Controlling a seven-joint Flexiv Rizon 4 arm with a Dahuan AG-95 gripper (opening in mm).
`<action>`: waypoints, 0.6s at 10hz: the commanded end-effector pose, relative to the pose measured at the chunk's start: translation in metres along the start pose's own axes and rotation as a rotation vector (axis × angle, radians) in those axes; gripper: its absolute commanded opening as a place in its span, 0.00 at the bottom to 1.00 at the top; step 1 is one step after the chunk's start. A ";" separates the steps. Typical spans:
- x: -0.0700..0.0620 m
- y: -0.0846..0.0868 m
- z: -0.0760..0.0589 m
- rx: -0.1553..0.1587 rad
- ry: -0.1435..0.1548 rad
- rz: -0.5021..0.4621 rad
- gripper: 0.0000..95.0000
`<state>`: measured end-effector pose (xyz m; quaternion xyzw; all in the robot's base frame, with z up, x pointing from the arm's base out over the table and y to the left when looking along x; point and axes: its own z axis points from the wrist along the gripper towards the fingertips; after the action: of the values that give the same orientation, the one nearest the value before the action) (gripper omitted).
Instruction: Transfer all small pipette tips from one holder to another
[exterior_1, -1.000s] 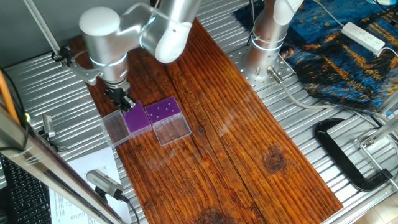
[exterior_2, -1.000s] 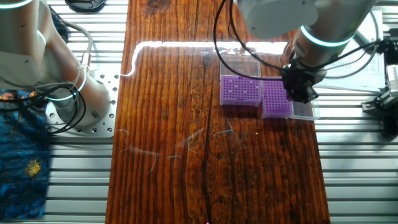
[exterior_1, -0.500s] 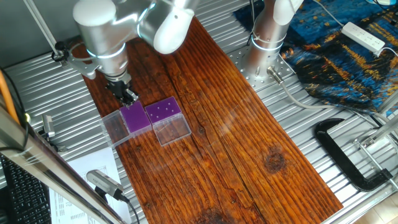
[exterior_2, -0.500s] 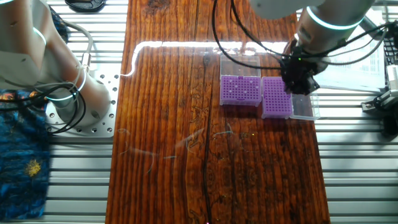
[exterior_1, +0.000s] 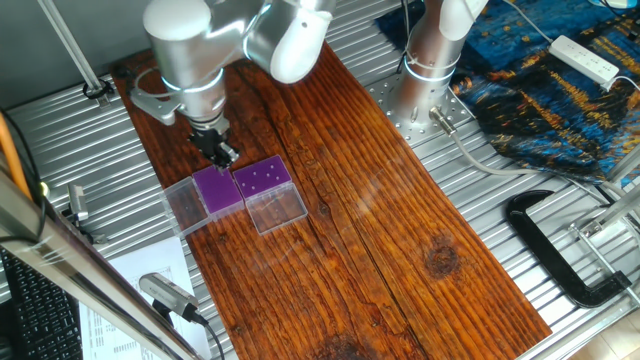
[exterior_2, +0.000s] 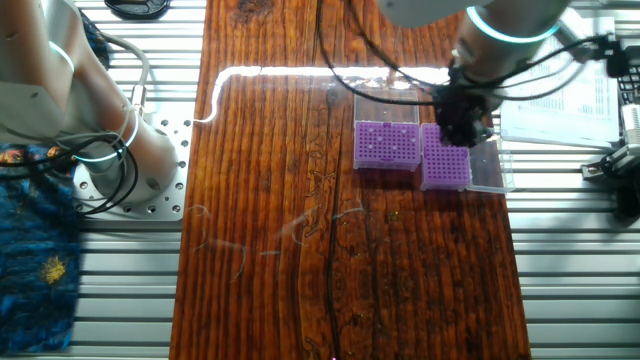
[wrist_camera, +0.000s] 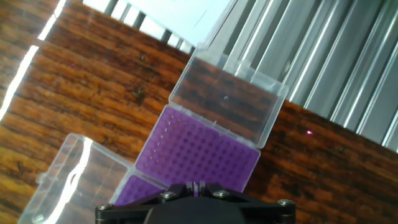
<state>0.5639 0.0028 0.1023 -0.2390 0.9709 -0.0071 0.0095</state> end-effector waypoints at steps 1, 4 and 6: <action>0.009 0.005 0.009 -0.010 -0.006 0.013 0.00; 0.015 0.010 0.015 -0.008 -0.009 0.022 0.00; 0.019 0.011 0.016 -0.009 -0.007 0.017 0.00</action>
<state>0.5418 0.0031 0.0849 -0.2307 0.9730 -0.0005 0.0112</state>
